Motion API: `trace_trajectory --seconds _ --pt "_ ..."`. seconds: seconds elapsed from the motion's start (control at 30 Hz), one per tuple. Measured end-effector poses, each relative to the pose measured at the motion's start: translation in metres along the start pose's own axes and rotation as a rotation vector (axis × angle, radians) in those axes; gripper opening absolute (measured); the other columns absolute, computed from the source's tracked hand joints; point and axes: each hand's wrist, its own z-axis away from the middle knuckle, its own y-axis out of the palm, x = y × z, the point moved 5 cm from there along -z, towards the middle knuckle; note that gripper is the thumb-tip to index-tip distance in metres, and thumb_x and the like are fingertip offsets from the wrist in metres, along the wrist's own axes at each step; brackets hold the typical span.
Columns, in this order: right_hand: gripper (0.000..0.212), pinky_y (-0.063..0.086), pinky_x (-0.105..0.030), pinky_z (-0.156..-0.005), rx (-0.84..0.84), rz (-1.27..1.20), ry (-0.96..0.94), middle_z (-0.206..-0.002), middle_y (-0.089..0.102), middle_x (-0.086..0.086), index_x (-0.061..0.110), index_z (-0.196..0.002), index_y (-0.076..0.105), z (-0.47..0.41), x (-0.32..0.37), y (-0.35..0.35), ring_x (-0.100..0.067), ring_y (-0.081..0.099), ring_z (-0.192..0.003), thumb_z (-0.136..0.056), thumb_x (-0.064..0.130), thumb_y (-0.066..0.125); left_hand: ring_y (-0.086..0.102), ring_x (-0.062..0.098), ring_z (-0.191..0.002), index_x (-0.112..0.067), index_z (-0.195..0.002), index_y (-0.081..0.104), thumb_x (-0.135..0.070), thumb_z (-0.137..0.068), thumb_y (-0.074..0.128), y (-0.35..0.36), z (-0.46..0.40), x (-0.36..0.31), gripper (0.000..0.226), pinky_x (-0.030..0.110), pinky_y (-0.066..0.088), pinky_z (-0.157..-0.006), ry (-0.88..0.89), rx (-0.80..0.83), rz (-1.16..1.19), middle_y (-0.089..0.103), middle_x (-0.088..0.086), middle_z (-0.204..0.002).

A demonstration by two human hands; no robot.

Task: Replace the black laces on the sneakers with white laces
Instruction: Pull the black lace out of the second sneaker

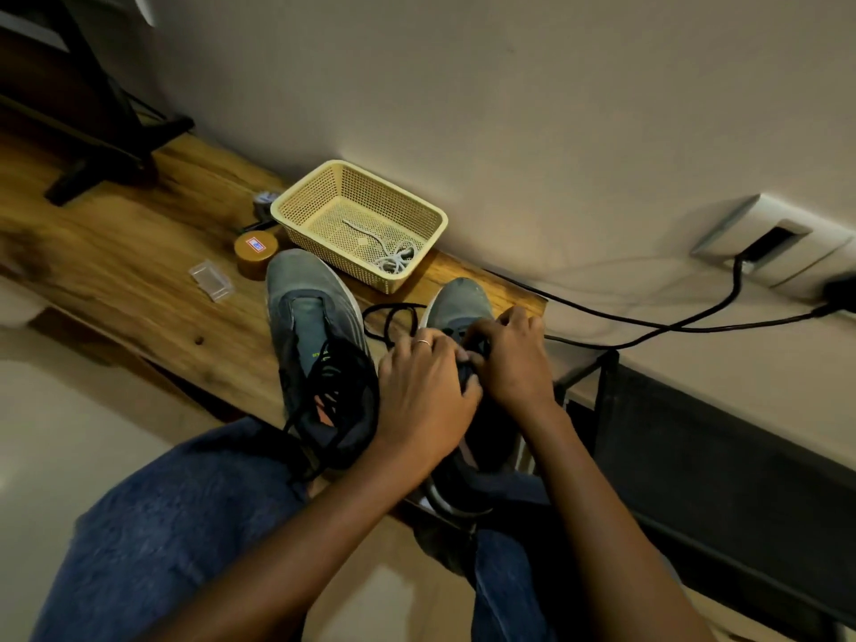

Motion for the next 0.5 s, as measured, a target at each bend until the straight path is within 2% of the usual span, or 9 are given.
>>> trace_trajectory --seconds 0.07,0.17,0.33,0.43,0.5 --pt "0.02 0.043 -0.037 -0.086 -0.003 -0.018 -0.018 -0.116 0.043 -0.007 0.021 -0.109 0.065 0.0 0.001 -0.001 -0.027 0.038 -0.114 -0.089 0.026 0.064 0.04 0.02 -0.121 -0.022 -0.122 0.046 -0.043 -0.089 0.056 0.005 0.0 0.004 0.041 0.035 0.038 -0.094 -0.011 0.057 -0.029 0.043 0.0 -0.128" --pt "0.012 0.044 -0.035 -0.075 -0.011 -0.07 -0.053 -0.109 0.045 -0.007 0.015 -0.099 0.067 0.0 0.005 -0.002 -0.026 0.046 -0.104 -0.088 0.021 0.066 0.047 0.023 -0.117 -0.017 -0.126 0.045 -0.045 -0.091 0.052 0.007 -0.001 0.006 0.045 0.037 0.043 -0.086 -0.029 0.048 -0.152 0.05 0.004 -0.125" --pt "0.006 0.048 -0.039 -0.073 -0.068 -0.14 -0.019 -0.107 0.051 -0.012 0.011 -0.092 0.063 -0.004 0.001 0.0 -0.029 0.055 -0.091 -0.091 0.016 0.062 0.042 0.026 -0.122 -0.013 -0.119 0.057 -0.032 -0.099 0.038 0.006 -0.005 0.008 0.033 0.038 0.037 -0.094 0.0 0.031 -0.351 0.055 0.008 -0.125" --pt "0.014 0.035 -0.03 -0.065 -0.179 -0.239 0.105 -0.099 0.058 -0.014 0.014 -0.079 0.053 -0.008 -0.014 -0.007 -0.028 0.056 -0.085 -0.09 0.012 0.061 0.034 0.026 -0.13 -0.013 -0.117 0.06 -0.03 -0.099 0.042 0.008 -0.009 0.01 0.031 0.037 0.036 -0.096 -0.009 0.064 -0.373 0.051 0.008 -0.131" --pt "0.013 0.034 -0.028 -0.067 -0.172 -0.269 0.121 -0.1 0.059 -0.012 0.015 -0.08 0.054 -0.007 -0.017 -0.007 -0.027 0.057 -0.089 -0.089 0.013 0.062 0.03 0.026 -0.133 -0.012 -0.119 0.06 -0.029 -0.099 0.043 0.009 -0.01 0.01 0.032 0.037 0.036 -0.097 -0.005 0.08 -0.375 0.045 0.008 -0.139"
